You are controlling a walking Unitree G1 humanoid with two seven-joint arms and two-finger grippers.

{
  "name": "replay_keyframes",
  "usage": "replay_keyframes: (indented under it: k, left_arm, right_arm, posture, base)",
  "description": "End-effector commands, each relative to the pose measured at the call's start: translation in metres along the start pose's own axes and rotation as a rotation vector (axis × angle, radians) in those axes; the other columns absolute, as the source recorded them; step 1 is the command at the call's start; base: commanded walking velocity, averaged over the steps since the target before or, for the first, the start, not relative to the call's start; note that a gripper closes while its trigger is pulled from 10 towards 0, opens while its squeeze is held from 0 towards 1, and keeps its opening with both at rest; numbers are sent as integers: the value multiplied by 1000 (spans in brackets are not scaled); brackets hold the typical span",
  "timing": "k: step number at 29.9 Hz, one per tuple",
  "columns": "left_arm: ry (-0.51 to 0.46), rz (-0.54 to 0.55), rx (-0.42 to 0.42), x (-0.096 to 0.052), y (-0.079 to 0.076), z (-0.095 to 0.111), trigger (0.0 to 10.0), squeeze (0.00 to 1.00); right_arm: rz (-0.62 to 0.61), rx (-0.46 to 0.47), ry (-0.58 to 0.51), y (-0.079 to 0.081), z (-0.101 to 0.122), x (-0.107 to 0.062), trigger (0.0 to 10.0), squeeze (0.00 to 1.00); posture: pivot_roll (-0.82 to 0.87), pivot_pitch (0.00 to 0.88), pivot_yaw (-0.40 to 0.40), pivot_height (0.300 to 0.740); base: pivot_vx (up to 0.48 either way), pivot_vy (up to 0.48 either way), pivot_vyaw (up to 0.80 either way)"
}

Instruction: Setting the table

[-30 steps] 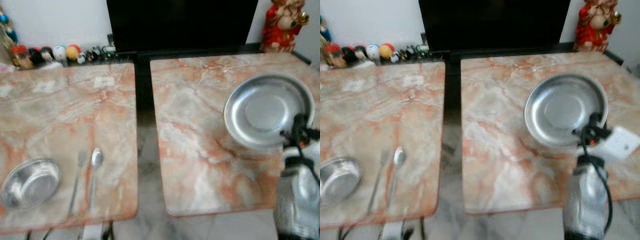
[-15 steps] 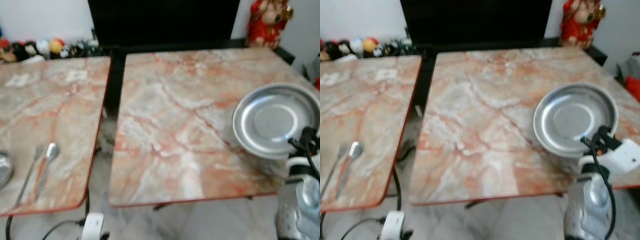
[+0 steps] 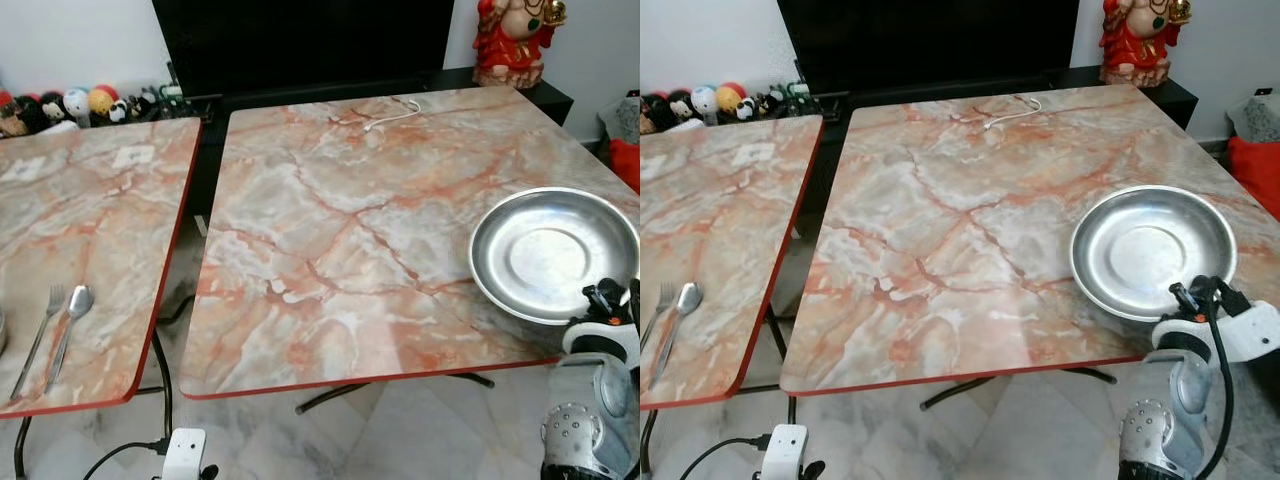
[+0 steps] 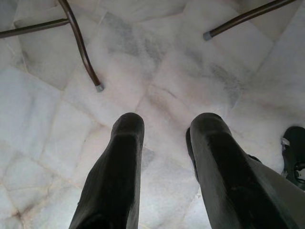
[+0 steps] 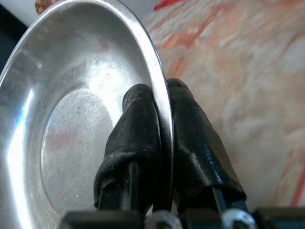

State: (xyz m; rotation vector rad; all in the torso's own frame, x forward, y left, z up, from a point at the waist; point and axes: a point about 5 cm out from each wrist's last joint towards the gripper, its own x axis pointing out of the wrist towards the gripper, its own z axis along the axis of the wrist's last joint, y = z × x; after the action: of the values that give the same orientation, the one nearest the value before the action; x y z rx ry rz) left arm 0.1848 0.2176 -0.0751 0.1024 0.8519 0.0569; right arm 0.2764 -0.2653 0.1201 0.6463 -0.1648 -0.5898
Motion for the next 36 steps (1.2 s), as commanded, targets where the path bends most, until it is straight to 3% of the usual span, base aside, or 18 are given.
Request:
replay_keyframes:
  k: [1,10,11,19,36]
  left_arm:
    - [19,15,11,-1,5,-4,10000,0]
    - [17,9,13,-1,2,-4,10000,0]
    - [15,8,13,-1,2,-3,10000,0]
    - [13,8,19,-1,2,-3,10000,0]
    - [11,5,30,-1,3,-3,10000,0]
  right_arm:
    - [-4,-33,15,3,-3,-1,10000,0]
    - [-96,-54,110,-7,-15,-7,10000,0]
    - [-103,3,126,-7,-18,-7,10000,0]
    - [-101,83,196,-2,-25,-7,10000,0]
    - [-159,124,292,-6,-37,-16,10000,0]
  posture:
    - [-93,59,44,740]
    - [-97,59,42,740]
    - [-93,57,41,740]
    - [-90,59,40,740]
    - [-91,59,41,740]
  base:
    - [0,0,0]
    - [0,0,0]
    - [0,0,0]
    - [0,0,0]
    - [0,0,0]
